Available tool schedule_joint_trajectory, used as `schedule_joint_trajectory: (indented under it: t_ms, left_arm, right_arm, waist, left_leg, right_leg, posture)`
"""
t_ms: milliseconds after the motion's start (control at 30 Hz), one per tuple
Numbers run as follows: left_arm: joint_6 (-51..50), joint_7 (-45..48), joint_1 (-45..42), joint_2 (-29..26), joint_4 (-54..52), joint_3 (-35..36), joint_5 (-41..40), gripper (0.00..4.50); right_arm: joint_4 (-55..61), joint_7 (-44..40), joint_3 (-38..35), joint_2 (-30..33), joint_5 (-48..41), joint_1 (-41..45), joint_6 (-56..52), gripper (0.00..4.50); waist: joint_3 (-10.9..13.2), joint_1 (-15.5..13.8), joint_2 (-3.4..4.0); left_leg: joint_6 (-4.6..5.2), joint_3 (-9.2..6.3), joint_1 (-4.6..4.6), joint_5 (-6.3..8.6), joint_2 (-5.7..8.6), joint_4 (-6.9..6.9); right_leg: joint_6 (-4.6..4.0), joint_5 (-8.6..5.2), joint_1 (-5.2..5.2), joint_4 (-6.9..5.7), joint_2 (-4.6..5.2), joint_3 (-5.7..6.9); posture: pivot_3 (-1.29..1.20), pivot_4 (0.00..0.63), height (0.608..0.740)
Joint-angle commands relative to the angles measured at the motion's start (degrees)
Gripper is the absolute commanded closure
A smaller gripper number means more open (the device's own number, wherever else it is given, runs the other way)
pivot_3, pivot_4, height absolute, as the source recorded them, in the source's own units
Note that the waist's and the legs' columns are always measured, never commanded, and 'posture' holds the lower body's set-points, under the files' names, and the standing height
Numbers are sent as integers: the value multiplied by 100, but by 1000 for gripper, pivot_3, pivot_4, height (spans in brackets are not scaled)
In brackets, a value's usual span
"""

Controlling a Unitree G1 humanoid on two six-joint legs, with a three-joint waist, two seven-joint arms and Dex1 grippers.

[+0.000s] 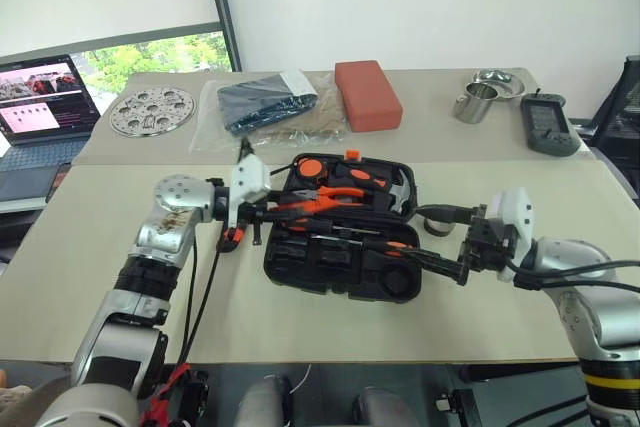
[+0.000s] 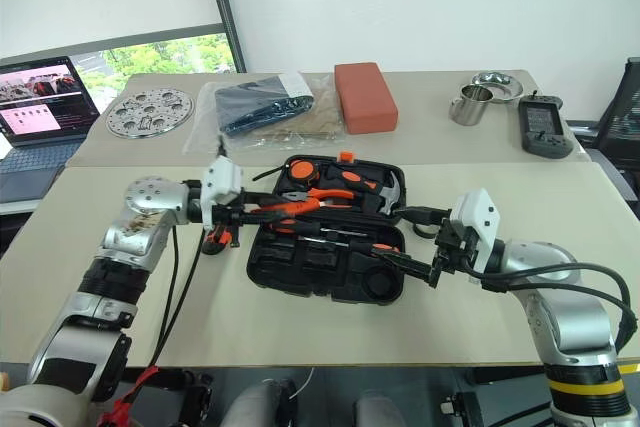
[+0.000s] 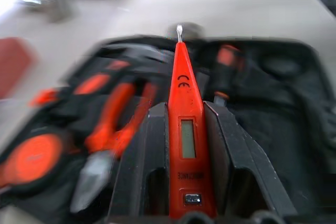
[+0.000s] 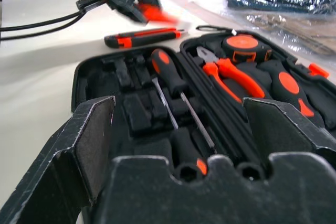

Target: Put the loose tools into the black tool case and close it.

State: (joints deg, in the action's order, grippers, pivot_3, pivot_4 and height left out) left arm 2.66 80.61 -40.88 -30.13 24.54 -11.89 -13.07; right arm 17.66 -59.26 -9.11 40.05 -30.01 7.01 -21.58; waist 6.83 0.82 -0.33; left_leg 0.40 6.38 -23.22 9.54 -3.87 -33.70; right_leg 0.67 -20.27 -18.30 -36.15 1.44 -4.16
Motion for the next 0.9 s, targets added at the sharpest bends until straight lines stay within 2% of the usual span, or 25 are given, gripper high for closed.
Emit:
schedule_joint_trajectory:
  t_ms: [33, 467, 700, 900]
  left_arm:
    - [273, 416, -245, -50, 197, -238, 251, 3999]
    - [653, 244, -648, 403, 1221, -635, 1041, 3999]
    - [826, 186, -775, 391, 1584, -708, 1322, 3999]
    - [640, 404, -704, 369, 1482, -714, 1290, 3999]
  right_arm:
    - [301, 44, -171, 136, 12, -138, 162, 0]
    - [494, 212, -219, 232, 24, -358, 166, 0]
    - [579, 274, -218, 252, 6, -397, 147, 0]
    - [577, 294, -209, 257, 22, -406, 172, 0]
  waist:
    - [0, -5, -1]
    - [1, -10, -2]
    - [1, -14, -2]
    - [0, -6, -1]
  left_leg:
    - [0, -1, -1, 0, 0, -1]
    - [5, -8, -5, 3, 1, -6]
    - [6, -9, -6, 4, 1, -8]
    - [6, -9, -4, 4, 0, -8]
  right_leg:
    - [0, 0, 1, 0, 0, 1]
    - [1, 0, 0, 0, 1, 0]
    - [1, 0, 1, 0, 2, -1]
    - [1, 0, 1, -3, 0, -1]
  posture:
    - [0, 150, 740]
    - [0, 150, 740]
    - [0, 150, 740]
    - [0, 150, 740]
